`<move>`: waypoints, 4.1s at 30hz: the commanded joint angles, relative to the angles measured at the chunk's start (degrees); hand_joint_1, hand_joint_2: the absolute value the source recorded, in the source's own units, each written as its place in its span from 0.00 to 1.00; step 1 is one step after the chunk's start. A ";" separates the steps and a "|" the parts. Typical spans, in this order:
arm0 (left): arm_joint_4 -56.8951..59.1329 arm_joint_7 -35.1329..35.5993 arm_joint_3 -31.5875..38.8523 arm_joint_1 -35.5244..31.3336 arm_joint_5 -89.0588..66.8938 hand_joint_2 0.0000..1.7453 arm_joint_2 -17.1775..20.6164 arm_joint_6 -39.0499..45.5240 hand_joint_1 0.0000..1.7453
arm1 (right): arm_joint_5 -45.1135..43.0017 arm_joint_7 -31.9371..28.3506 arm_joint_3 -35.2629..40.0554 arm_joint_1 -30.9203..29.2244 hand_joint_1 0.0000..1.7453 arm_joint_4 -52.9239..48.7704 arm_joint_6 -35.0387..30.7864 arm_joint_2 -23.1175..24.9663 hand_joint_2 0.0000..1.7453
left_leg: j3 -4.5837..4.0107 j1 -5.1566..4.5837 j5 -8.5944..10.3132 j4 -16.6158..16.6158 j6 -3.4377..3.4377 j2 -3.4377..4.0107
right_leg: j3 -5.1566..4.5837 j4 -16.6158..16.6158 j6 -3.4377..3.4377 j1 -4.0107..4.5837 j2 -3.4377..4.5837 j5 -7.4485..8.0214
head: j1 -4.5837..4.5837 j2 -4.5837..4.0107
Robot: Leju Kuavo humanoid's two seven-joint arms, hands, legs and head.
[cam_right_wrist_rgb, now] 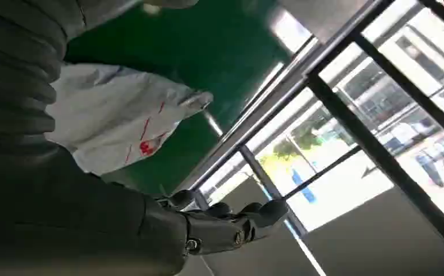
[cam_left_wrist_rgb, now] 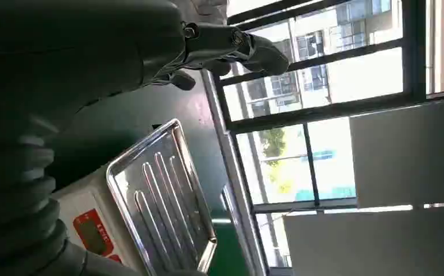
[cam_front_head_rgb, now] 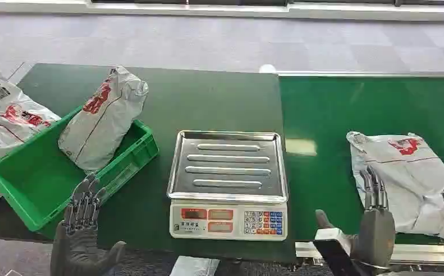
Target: Moved the parcel from conveyor to table for the left to box.
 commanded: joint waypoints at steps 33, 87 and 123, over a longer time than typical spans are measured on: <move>7.23 0.17 -4.33 -5.62 3.47 1.00 7.55 8.77 0.00 | -1.14 23.64 -0.07 -51.57 0.00 91.62 46.38 -19.61 1.00 | -0.08 -0.16 0.84 0.07 0.41 -0.54 | -0.34 -0.12 0.38 -0.14 -0.50 0.72 | 0.00 0.00; 9.52 -3.69 -7.61 -7.62 8.00 1.00 13.13 18.42 0.00 | -33.81 -14.79 0.82 -35.51 1.00 26.74 -15.96 -8.79 1.00 | -0.29 -0.07 0.97 -0.02 0.30 -0.83 | -0.47 -0.16 0.16 -0.04 -0.76 0.68 | 0.00 0.00; 9.06 -2.65 -5.30 -5.97 4.77 1.00 8.02 20.80 0.00 | -11.32 11.24 60.43 -62.30 0.00 40.25 41.78 3.90 1.00 | -0.47 0.07 1.11 0.07 0.00 -0.22 | -0.92 0.12 -0.05 0.12 -0.14 0.85 | 0.00 0.00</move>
